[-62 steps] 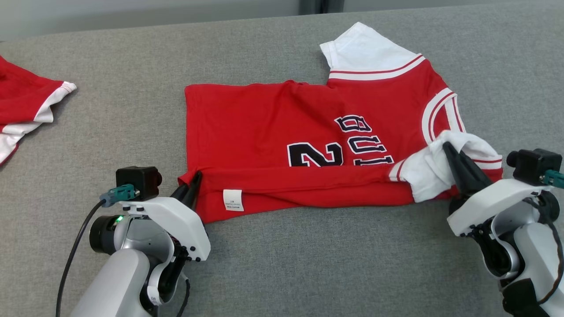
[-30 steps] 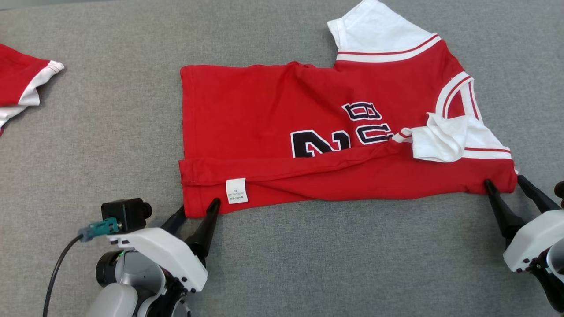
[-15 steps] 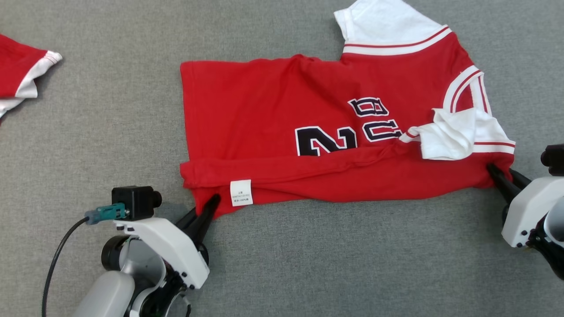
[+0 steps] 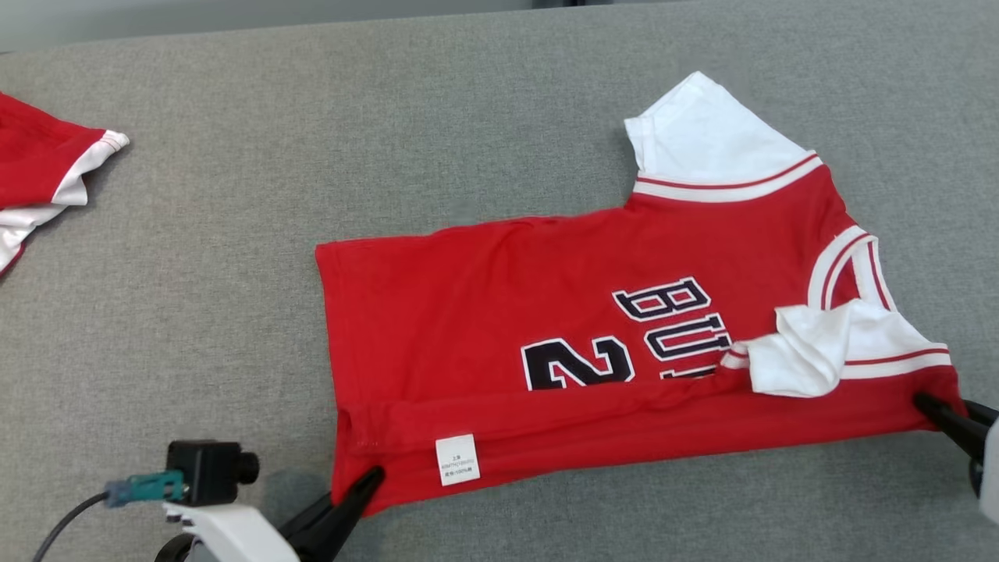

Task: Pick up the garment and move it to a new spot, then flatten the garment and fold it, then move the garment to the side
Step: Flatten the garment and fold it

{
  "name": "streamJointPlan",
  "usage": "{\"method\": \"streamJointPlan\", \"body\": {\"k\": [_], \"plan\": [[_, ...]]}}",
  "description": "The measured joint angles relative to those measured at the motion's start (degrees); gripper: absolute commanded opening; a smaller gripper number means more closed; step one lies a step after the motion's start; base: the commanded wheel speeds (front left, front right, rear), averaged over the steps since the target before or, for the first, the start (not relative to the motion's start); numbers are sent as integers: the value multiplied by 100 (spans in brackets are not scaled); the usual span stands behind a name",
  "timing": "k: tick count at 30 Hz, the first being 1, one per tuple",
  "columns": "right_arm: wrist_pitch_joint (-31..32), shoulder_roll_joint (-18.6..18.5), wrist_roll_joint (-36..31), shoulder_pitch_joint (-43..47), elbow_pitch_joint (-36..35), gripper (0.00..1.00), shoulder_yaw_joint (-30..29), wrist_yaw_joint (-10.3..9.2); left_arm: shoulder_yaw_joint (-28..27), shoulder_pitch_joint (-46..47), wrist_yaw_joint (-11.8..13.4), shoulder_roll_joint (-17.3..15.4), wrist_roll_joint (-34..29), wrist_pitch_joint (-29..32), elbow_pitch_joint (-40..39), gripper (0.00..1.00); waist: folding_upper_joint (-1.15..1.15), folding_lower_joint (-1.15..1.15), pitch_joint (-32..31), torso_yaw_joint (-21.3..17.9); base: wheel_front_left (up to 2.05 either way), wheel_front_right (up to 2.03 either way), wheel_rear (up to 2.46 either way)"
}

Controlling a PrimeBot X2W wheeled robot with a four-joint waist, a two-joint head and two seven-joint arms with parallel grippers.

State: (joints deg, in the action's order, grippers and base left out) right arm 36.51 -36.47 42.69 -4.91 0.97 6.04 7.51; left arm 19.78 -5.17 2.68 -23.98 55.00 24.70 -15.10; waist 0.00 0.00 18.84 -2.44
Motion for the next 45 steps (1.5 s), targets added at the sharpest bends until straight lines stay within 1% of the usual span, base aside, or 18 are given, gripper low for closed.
{"method": "streamJointPlan", "body": {"k": [4,9,12,16,17,18,19,21,23,27,30,33,35,37,38,40,43,45], "plan": [[81,-16,183,276,-263,0,-393,0,-154,-303,12,-62,300,18,-388,0,0,0,58,29,0,0,0],[132,76,267,336,-358,0,-755,0,-238,-415,-24,-113,600,155,-498,0,0,0,152,72,0,0,0],[190,248,270,335,-347,0,-734,0,-229,-415,-43,-59,723,189,-432,0,0,0,193,96,0,0,0],[157,494,118,337,-158,0,-479,-1,-146,-398,-13,33,656,131,24,0,0,0,243,120,0,0,0],[80,544,47,336,-119,0,-423,-2,-114,-385,-13,87,604,74,129,12,0,0,247,126,0,0,0],[-32,559,-21,335,-99,35,-381,-2,-100,-372,-12,154,571,-7,213,48,0,0,249,133,0,0,0],[-133,557,-91,335,-84,100,-343,-2,-97,-360,-10,222,536,-89,283,100,0,0,248,141,0,0,0],[-215,493,-198,343,-71,100,-256,-1,-76,-317,-13,292,436,-225,347,100,0,0,236,159,0,0,0],[-386,434,-298,346,-73,100,-349,-1,-125,-268,5,299,275,-415,343,100,0,0,226,168,0,0,0],[-616,268,-482,144,-256,100,-588,-2,-248,-151,200,122,-200,-645,196,100,0,0,233,176,0,0,0],[-630,180,-472,-339,-545,100,-637,-1,-428,122,358,76,-357,-737,-49,100,0,0,326,188,0,0,0],[-602,109,-554,-1044,-578,100,-638,-1,-519,864,511,-33,-728,-759,-32,100,0,0,495,244,0,0,0],[-577,123,-709,-1602,-458,100,-505,-2,-434,1438,597,-38,-1000,-681,155,100,0,0,636,298,0,0,0],[-559,178,-879,-2176,-258,100,-286,-1,-188,1956,583,19,-1181,-493,339,100,0,0,794,364,0,0,0],[-559,178,-879,-2176,-258,100,-286,-1,-188,1956,583,19,-1181,-493,339,100,0,0,794,364,0,0,0],[-539,286,-1072,-2742,55,100,-97,-2,-4,2488,512,243,-1217,-399,573,100,0,0,956,446,0,0,0],[-467,471,-1222,-3420,590,100,275,-2,276,3144,393,374,-1374,-215,1090,100,0,0,1169,605,0,0,0],[-452,583,-1360,-3805,948,100,501,-1,456,3317,331,452,-1427,-87,1392,100,0,0,1284,711,0,0,0]]}}
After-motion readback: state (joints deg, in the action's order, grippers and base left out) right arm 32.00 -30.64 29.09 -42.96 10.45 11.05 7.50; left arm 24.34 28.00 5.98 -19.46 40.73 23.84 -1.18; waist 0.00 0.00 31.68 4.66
